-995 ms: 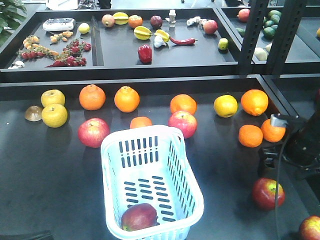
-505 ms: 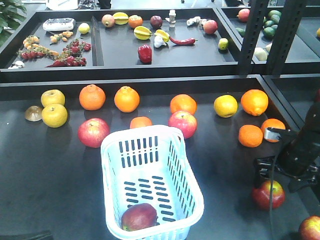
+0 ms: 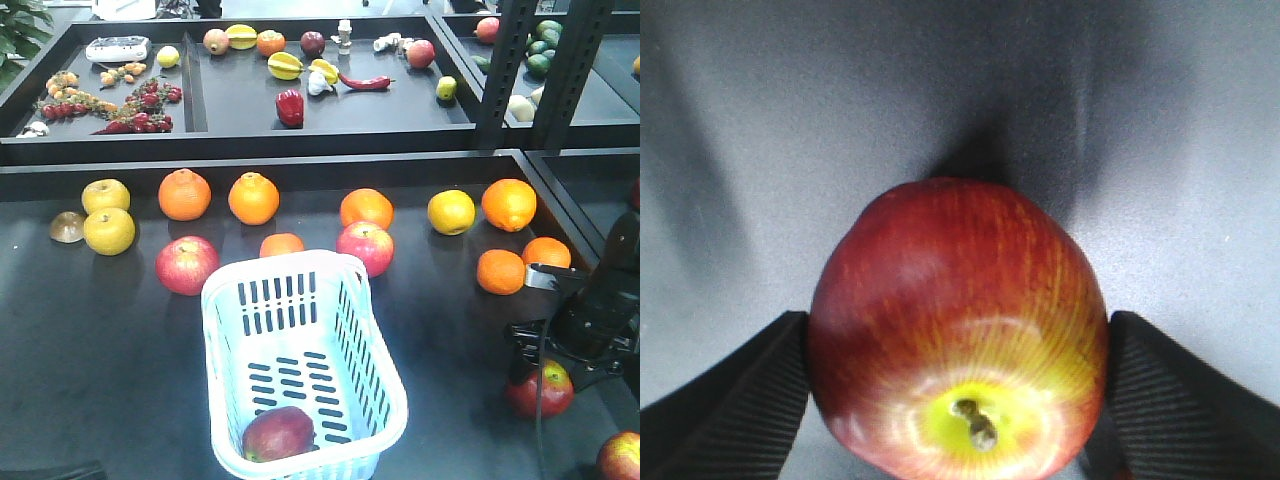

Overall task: Pick three apples into basket with both arms
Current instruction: 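Lift the second apple into the basket and open the right gripper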

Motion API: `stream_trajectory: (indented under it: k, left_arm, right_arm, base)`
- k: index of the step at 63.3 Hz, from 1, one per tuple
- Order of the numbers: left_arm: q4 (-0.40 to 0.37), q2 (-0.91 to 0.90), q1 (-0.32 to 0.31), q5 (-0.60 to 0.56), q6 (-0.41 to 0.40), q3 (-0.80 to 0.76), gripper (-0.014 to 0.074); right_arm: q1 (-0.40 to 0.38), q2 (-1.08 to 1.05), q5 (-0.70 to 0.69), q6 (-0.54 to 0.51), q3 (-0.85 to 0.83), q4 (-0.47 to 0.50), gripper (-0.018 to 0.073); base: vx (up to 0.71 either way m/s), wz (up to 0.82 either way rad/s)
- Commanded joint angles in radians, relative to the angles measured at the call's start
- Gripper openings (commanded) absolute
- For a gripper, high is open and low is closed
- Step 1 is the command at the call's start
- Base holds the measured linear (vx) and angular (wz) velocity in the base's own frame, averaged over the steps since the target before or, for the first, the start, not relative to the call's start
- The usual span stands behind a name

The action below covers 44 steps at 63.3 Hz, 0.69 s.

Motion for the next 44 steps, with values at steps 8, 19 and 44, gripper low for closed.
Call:
stream_trajectory:
  k: [8,19,44]
  left_arm:
    - [-0.039,0.009,-0.003,-0.046,-0.006,-0.027,-0.0007]
    - [-0.039,0.009,-0.003,-0.046,-0.006,-0.027,-0.0007]
    - [-0.039,0.009,-0.003,-0.046,-0.006,-0.027,-0.0007]
  right_arm:
    - [-0.006,-0.100,0.079,-0.137,-0.021,0.122,0.0085]
    - [-0.006,-0.272,0.117,-0.191,-0.021,0.172,-0.0012]
    - [-0.006,-0.691,0.322,-0.386,0.032,0.535,-0.0005]
  base:
    - [0.00,0.00]
    - [0.00,0.00]
    - [0.00,0.00]
